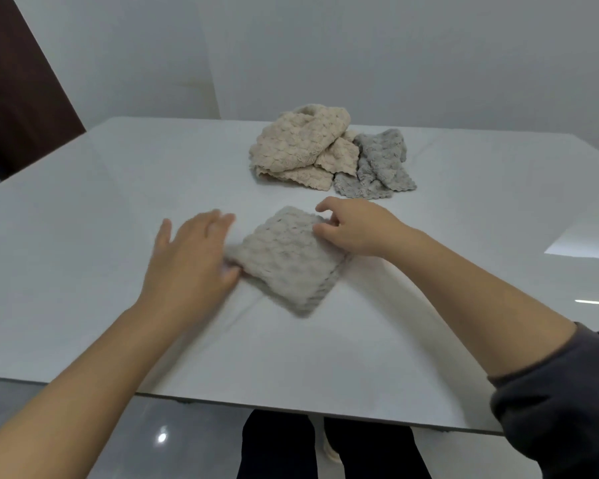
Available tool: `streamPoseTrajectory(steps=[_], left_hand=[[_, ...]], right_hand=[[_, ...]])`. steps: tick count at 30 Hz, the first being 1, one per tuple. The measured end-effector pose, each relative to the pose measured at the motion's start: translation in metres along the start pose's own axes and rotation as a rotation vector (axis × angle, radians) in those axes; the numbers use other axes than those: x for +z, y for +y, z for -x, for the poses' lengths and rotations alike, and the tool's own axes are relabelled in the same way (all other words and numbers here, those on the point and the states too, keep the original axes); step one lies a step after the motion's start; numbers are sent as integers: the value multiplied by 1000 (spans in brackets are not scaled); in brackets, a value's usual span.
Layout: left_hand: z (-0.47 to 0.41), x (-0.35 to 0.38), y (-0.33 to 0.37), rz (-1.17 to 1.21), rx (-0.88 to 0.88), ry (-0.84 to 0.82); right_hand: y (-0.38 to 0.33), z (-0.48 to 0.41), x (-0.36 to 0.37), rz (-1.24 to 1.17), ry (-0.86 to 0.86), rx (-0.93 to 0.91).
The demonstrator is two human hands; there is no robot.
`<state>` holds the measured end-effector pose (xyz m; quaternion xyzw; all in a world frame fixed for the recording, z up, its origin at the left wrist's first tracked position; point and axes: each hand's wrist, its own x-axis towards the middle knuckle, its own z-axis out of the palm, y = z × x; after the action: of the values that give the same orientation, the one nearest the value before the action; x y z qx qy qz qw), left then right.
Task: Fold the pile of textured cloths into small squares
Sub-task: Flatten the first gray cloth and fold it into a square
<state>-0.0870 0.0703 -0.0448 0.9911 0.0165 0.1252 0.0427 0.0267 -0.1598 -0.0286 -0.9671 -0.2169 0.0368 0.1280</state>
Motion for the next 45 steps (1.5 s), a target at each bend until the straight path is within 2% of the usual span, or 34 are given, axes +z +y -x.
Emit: streamPoseTrajectory(steps=[3, 6, 10, 13, 16, 20, 23, 25, 30, 33, 37, 40, 42, 45], left_hand=[[-1, 0, -9, 338, -338, -17], [-5, 1, -6, 497, -421, -105], [-10, -2, 18, 296, -293, -40], [-8, 9, 53, 109, -193, -74], [-1, 33, 70, 15, -183, -205], [-3, 34, 67, 28, -191, -273], [-11, 20, 54, 133, -270, -183], [-21, 9, 37, 119, -332, -115], [-50, -6, 14, 23, -398, -312], [-53, -9, 10, 216, -343, -333], [-48, -16, -7, 726, -177, -268], [-44, -20, -25, 873, -116, -230], [-45, -23, -35, 945, -141, -204], [-54, -18, -56, 1116, -397, -202]], right_hand=[[4, 3, -1, 25, 60, 86], [-2, 7, 4, -27, 113, 50], [-17, 7, 15, 21, 51, -235], [-19, 4, 24, 73, -15, -336], [-14, 5, 33, 81, -120, -335], [-11, 4, 36, 21, -137, -323], [-8, -1, 30, -159, -85, -266], [-6, -4, 25, -223, -64, -226], [-5, -13, 18, -189, -24, -187], [-6, -16, 13, -245, -4, -201], [-15, -19, 2, -517, -26, -211], [-20, -28, -2, -702, -53, -154], [-26, -34, -2, -764, -79, -114], [-42, -43, 5, -957, -161, -62]])
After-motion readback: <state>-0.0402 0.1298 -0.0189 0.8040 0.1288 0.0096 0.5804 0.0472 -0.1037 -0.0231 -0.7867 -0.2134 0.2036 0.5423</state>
